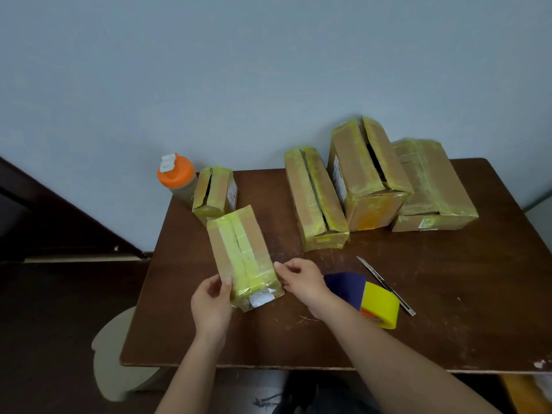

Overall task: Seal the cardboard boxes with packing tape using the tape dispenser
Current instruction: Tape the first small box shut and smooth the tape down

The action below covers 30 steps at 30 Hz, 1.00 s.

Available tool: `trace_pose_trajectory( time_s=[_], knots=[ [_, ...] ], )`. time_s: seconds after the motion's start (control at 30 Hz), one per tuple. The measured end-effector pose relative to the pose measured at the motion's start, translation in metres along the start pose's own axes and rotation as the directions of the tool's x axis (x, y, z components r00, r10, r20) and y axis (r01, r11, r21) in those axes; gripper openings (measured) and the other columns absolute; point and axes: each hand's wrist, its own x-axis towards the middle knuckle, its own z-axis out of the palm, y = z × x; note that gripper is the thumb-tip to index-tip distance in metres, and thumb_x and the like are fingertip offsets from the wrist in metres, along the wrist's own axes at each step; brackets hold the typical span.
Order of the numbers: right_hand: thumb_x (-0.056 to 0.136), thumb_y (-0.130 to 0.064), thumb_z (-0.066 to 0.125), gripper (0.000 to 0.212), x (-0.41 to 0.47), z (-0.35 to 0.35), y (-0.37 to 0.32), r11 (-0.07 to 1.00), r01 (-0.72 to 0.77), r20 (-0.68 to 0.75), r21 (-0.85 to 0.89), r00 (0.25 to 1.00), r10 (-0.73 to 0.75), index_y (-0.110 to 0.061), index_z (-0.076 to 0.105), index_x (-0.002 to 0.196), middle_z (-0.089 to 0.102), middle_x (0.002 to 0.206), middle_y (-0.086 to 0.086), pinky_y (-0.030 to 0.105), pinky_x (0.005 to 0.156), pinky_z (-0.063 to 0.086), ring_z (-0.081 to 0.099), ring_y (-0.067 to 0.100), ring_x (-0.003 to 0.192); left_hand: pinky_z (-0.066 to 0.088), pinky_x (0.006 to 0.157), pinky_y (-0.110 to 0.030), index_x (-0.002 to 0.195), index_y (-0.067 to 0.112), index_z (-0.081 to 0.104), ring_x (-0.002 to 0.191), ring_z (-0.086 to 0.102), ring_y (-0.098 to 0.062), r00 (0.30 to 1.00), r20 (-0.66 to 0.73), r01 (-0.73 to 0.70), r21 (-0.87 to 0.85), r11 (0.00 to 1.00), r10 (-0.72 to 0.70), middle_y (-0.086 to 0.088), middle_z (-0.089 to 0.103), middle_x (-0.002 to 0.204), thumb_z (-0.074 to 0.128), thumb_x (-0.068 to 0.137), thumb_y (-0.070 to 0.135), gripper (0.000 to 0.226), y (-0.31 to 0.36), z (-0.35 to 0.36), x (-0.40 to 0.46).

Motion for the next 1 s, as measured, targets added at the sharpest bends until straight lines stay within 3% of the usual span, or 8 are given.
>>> trace_pose_trajectory(
  time_s=[0.2,0.43,0.57,0.7,0.8,0.87,0.93,1.0],
  knots=[
    [0.098,-0.032,0.055,0.029,0.005,0.006,0.007,0.998,0.066,-0.094,0.005,0.993,-0.065,-0.009,0.058,0.082,0.058,0.079,0.009,0.050,0.087,0.054,0.058,0.026,0.078,0.047,0.073,-0.024,0.118,0.009,0.060,0.086,0.062,-0.011,0.999,-0.010,0.038,-0.067,0.997,-0.038,0.001,0.064,0.096,0.069,0.088,0.021,0.034,-0.002,0.001,0.002],
    [0.101,-0.033,0.049,0.024,0.011,0.014,0.016,0.998,0.053,-0.118,0.040,0.992,-0.048,-0.016,0.057,0.086,0.054,0.079,0.002,0.046,0.076,0.053,0.051,0.016,0.072,0.050,0.070,-0.026,0.076,0.020,0.066,0.079,0.067,-0.016,0.998,-0.057,0.023,-0.125,0.992,-0.030,-0.001,0.071,0.080,0.074,0.084,0.021,0.012,-0.013,0.008,0.004],
    [0.104,-0.024,0.044,0.010,0.010,0.022,0.020,0.991,-0.066,-0.077,0.115,0.994,0.075,-0.023,0.052,0.098,0.055,0.086,0.001,0.029,0.061,0.041,0.048,0.014,0.071,0.052,0.078,-0.026,0.087,0.014,0.073,0.081,0.067,-0.011,0.995,-0.095,0.022,-0.174,0.985,-0.039,0.002,0.072,0.082,0.071,0.087,0.019,0.006,-0.017,0.009,0.001],
    [0.092,0.005,0.045,0.033,0.004,0.021,0.033,0.981,-0.149,-0.078,0.120,0.984,0.159,-0.024,0.053,0.107,0.059,0.102,0.004,0.024,0.058,0.043,0.054,0.015,0.077,0.051,0.086,-0.020,0.109,0.003,0.071,0.090,0.066,-0.006,1.000,0.014,-0.005,-0.165,0.986,0.008,0.003,0.072,0.093,0.060,0.095,0.018,0.024,-0.011,0.009,-0.001],
    [0.097,-0.004,0.047,0.021,0.006,0.011,0.026,0.997,-0.032,-0.271,0.077,0.961,0.052,-0.020,0.058,0.105,0.061,0.104,0.002,0.024,0.068,0.048,0.058,0.015,0.088,0.043,0.094,-0.016,0.127,0.011,0.062,0.111,0.057,-0.004,0.991,0.099,-0.085,-0.076,0.993,0.093,0.007,0.062,0.120,0.052,0.099,0.018,0.030,-0.002,0.004,-0.002],
    [0.104,-0.023,0.041,0.024,0.008,0.006,0.016,0.998,0.062,-0.323,0.019,0.945,-0.053,-0.019,0.059,0.120,0.060,0.118,0.001,0.035,0.093,0.049,0.057,0.019,0.109,0.038,0.103,-0.017,0.137,0.020,0.052,0.123,0.048,-0.001,0.966,0.164,-0.193,-0.056,0.980,0.200,0.012,0.051,0.133,0.051,0.099,0.020,0.038,-0.006,0.002,0.000],
    [0.105,-0.039,0.034,0.048,0.004,0.009,0.008,0.989,0.138,-0.189,-0.050,0.971,-0.145,-0.018,0.039,0.147,0.044,0.145,0.004,0.036,0.113,0.032,0.041,0.019,0.134,0.033,0.107,-0.014,0.136,0.023,0.054,0.135,0.037,0.000,0.916,0.293,-0.281,-0.023,0.959,0.275,0.009,0.045,0.142,0.053,0.098,0.022,0.038,-0.012,0.004,-0.001],
    [0.105,-0.042,0.032,0.064,-0.003,0.019,0.007,0.975,0.202,0.034,-0.096,0.979,-0.199,-0.025,0.001,0.157,0.017,0.158,0.000,0.025,0.112,0.018,0.022,0.008,0.141,0.030,0.108,-0.011,0.133,0.021,0.056,0.136,0.031,0.007,0.884,0.368,-0.305,-0.008,0.952,0.287,0.003,0.044,0.147,0.054,0.097,0.020,0.036,-0.021,0.009,-0.003]
  ],
)
